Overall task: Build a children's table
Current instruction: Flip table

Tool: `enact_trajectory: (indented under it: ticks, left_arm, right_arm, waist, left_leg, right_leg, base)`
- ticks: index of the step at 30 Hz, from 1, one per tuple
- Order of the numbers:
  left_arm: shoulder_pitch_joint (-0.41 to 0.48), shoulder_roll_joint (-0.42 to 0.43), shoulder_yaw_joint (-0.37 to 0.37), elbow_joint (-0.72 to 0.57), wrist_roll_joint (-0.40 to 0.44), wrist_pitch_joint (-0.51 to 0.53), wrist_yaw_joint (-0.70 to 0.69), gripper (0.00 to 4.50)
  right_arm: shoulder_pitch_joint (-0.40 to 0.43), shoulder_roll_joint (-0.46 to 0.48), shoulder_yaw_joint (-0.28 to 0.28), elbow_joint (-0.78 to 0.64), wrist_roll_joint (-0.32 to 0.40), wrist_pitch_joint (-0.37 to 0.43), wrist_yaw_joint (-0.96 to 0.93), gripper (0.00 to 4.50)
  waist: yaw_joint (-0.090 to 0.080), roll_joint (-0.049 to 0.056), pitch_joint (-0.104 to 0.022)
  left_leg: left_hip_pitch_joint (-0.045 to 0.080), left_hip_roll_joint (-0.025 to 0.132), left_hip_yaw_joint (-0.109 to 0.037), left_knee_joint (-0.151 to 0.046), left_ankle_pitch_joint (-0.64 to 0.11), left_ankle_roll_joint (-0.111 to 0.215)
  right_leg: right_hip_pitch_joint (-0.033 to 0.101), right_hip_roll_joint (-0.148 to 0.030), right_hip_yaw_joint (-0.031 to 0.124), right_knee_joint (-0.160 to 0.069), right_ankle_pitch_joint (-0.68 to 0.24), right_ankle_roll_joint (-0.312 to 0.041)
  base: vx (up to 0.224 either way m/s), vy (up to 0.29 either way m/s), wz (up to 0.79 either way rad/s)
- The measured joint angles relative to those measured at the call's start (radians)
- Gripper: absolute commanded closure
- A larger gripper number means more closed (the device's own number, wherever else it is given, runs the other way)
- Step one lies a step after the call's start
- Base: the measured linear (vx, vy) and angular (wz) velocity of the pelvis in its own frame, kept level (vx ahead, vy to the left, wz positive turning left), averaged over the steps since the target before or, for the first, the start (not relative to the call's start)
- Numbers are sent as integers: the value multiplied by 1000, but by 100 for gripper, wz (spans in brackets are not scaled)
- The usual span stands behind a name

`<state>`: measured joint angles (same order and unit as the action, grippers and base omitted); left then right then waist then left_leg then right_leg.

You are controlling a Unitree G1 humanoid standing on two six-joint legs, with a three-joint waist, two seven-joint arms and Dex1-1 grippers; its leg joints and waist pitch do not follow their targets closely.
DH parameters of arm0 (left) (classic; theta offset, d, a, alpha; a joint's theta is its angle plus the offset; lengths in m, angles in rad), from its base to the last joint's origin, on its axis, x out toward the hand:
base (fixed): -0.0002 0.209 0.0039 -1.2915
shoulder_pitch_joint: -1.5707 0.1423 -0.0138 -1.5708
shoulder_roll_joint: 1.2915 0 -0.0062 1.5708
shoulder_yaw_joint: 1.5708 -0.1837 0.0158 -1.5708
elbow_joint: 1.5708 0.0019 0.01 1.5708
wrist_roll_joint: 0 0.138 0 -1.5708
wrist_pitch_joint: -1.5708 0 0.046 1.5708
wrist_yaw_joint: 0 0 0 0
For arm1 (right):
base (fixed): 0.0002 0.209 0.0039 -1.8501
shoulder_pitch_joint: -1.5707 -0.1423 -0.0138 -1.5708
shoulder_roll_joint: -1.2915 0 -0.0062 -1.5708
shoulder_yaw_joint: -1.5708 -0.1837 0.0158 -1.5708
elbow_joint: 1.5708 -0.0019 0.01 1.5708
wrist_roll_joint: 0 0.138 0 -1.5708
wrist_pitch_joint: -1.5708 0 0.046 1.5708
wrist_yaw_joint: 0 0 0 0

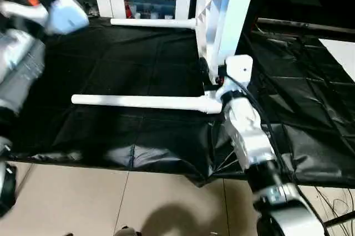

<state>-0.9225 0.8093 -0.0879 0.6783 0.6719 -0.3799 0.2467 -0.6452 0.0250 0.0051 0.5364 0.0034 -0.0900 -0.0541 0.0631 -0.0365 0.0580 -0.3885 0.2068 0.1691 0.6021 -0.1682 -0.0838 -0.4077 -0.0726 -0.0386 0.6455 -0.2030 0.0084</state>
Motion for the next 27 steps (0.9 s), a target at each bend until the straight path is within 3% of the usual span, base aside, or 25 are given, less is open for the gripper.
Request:
enact_trajectory:
  ticks: [9,10,27]
  left_arm:
    - [-57,-5,-36,131,9,-21,-4,0]
    - [-70,-7,-37,143,7,-23,-5,29]
    - [-125,-14,-57,240,-10,-81,-23,151]
  right_arm:
    - [-99,-8,-36,155,-1,2,-52,38]
    - [-100,-7,-39,162,1,2,-56,63]
    - [-142,-6,-77,261,24,-31,-57,195]
  waist:
    - [3,8,5]
    - [5,9,5]
    - [26,15,9]
  left_leg:
    - [-1,0,0,0,0,0]
    - [-1,0,0,0,0,0]
    - [-1,0,0,0,0,0]
  right_leg:
    - [0,0,-1,0,0,0]
    - [0,0,0,0,0,0]
    - [0,0,0,0,0,-1]
  base:
    - [0,0,0]
    - [0,0,0]
    - [0,0,0]
